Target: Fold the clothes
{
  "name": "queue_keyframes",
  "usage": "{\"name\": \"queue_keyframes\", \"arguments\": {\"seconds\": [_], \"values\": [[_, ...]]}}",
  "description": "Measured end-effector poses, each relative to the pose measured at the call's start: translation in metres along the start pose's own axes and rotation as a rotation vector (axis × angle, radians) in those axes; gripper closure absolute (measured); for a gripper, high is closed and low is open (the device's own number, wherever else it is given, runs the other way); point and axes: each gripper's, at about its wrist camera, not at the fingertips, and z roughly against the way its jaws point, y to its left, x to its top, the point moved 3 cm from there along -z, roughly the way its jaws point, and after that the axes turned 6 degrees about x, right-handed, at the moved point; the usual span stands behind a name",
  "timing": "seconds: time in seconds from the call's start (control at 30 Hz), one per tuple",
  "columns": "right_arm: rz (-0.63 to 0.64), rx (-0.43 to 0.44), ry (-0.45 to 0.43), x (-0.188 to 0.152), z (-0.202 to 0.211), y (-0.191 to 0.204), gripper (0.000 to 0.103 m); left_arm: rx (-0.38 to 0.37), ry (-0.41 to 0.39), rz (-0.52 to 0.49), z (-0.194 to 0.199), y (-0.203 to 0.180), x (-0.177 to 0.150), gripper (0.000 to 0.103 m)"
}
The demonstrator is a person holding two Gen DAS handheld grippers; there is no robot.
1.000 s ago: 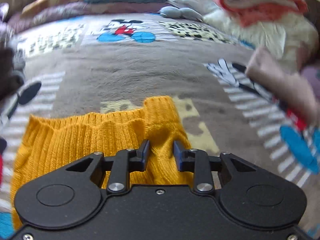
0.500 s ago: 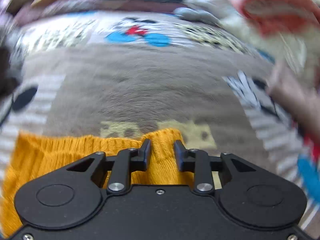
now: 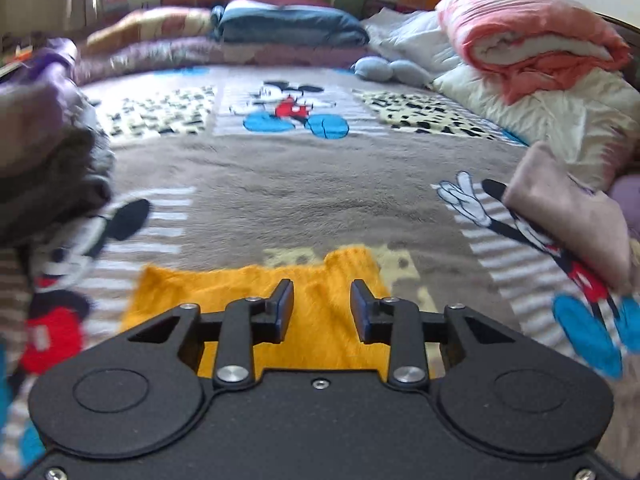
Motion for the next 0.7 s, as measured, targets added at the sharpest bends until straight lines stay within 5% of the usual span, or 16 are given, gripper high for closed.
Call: {"name": "queue_keyframes", "arguments": {"seconds": [0.13, 0.53, 0.63, 0.7], "values": [[0.014, -0.013, -0.002, 0.002, 0.004, 0.004, 0.038, 0.021, -0.052, -0.004, 0.058, 0.026, -0.027, 0.072], [0.111, -0.083, -0.074, 0.008, 0.038, 0.028, 0.039, -0.003, -0.037, 0.438, 0.172, 0.125, -0.139, 0.064], [0.094, -0.05, 0.071, -0.003, 0.016, 0.024, 0.032, -0.02, -0.009, 0.549, 0.18, 0.139, -0.159, 0.065], [0.171, -0.076, 0.092, -0.007, 0.012, 0.033, 0.028, -0.026, 0.0, 0.607, 0.182, 0.145, -0.166, 0.065]]}}
